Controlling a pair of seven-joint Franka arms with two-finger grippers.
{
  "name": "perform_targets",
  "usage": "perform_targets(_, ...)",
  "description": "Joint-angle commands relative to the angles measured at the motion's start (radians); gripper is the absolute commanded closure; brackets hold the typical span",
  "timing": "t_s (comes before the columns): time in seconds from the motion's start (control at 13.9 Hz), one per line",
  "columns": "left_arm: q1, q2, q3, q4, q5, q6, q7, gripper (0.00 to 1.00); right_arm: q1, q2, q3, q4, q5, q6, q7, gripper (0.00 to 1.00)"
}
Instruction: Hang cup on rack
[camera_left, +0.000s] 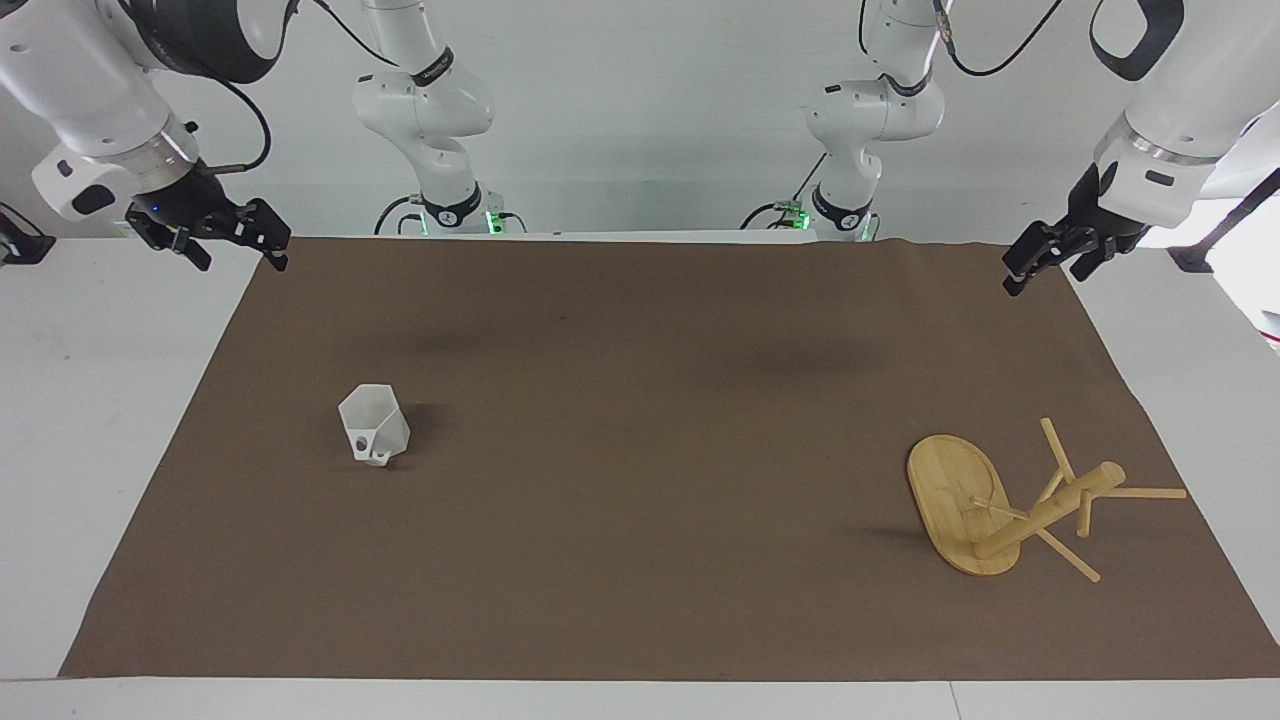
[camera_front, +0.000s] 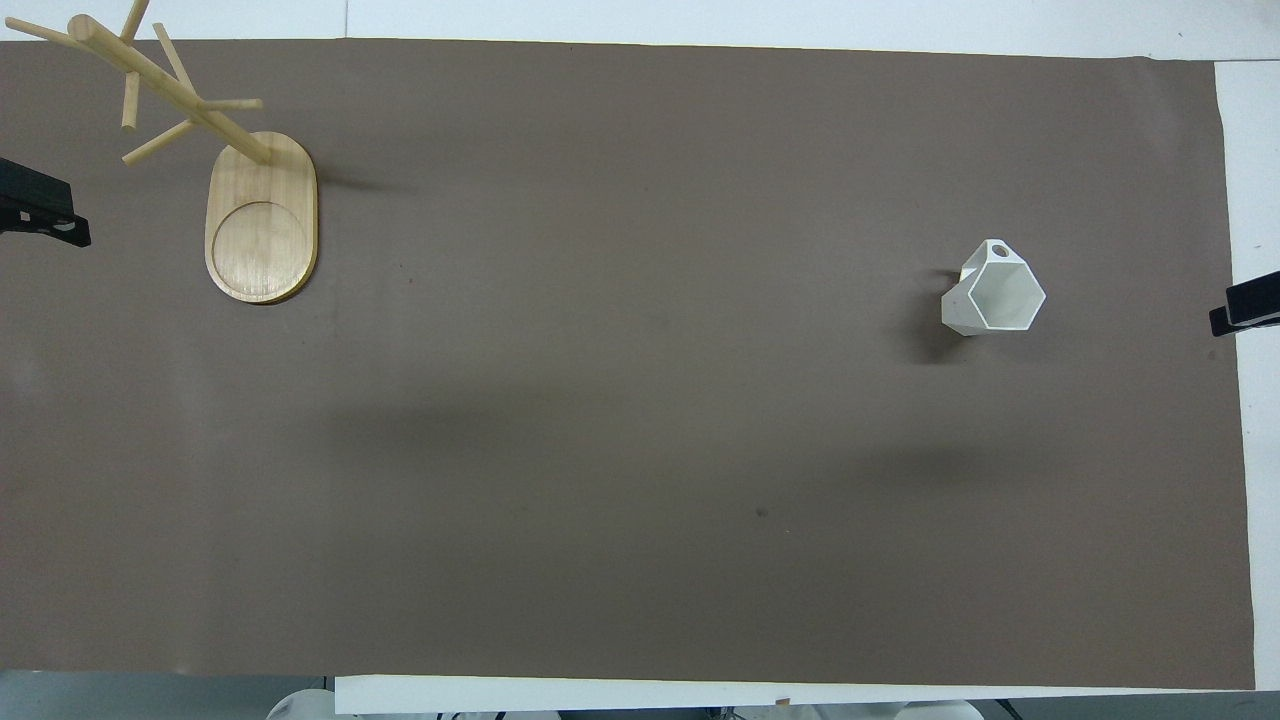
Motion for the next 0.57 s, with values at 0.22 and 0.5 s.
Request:
perform_targets(0.22, 0.01, -0.021, -0.002, -0.02, -0.009, -0.006, -0.006, 0.01, -0.008, -0.014, 0.009, -0.012, -0.018, 0.008, 0.013, 0.0)
perform_targets(0.5, 0.009, -0.021, -0.002, -0.02, -0.009, -0.006, -0.006, 0.01, -0.008, -0.016, 0.011, -0.014, -0.002, -0.006, 0.035, 0.0)
